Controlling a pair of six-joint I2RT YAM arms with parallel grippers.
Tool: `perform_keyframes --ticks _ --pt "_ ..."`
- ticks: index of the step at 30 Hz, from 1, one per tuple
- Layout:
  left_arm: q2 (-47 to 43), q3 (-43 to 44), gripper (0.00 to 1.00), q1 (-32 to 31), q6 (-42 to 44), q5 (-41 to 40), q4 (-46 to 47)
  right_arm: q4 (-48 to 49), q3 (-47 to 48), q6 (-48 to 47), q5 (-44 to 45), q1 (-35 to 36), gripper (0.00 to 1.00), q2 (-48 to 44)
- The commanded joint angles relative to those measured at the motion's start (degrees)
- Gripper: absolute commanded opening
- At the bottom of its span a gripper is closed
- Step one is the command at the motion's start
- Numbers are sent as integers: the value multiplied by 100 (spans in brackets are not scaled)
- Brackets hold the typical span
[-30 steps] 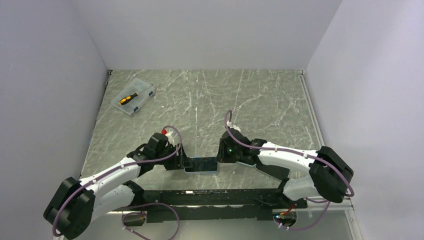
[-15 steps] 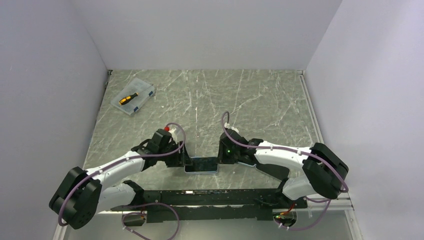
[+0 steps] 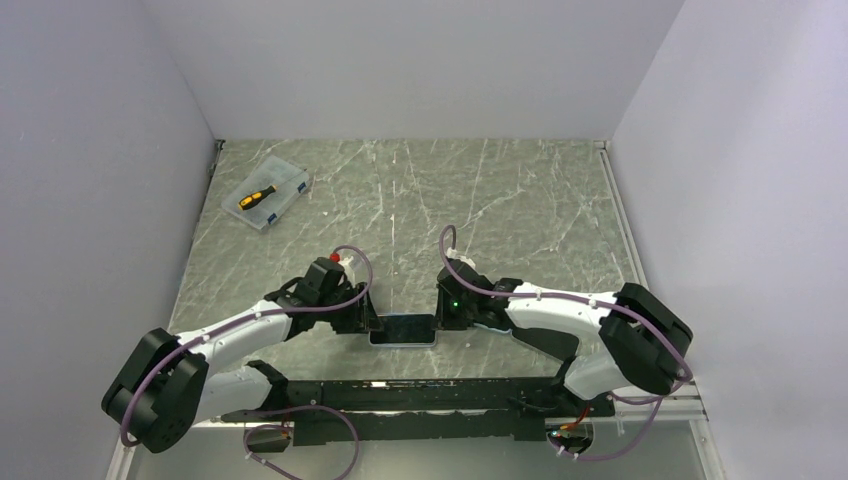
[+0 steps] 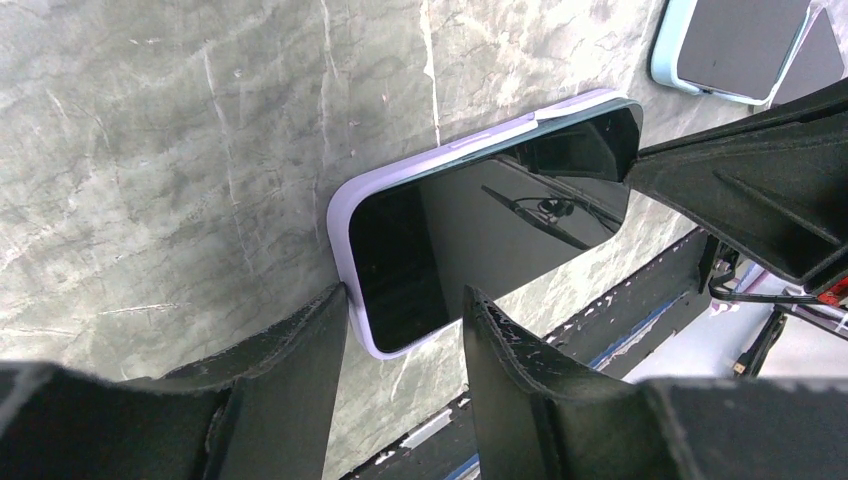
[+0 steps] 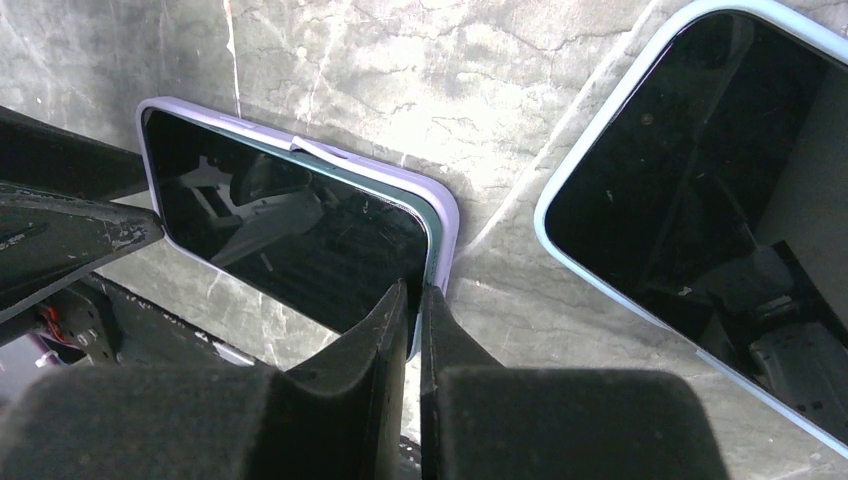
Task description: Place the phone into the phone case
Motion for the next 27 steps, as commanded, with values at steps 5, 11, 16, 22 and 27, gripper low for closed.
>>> perform_keyframes --ticks 5,11,16,22,27 --pt "-13 -64 49 -99 -48 456 544 530 -83 277 -249 142 3 231" --pt "-2 -130 49 -212 -110 449 601 657 -122 352 -267 263 0 481" --pt "-13 -181 49 -307 -158 415 661 770 -188 438 -239 421 0 761" --pt "56 -240 49 -373 -196 434 774 630 -166 465 -57 677 0 1297" --pt "-4 -283 49 -407 -208 387 790 394 -104 515 143 915 0 1355"
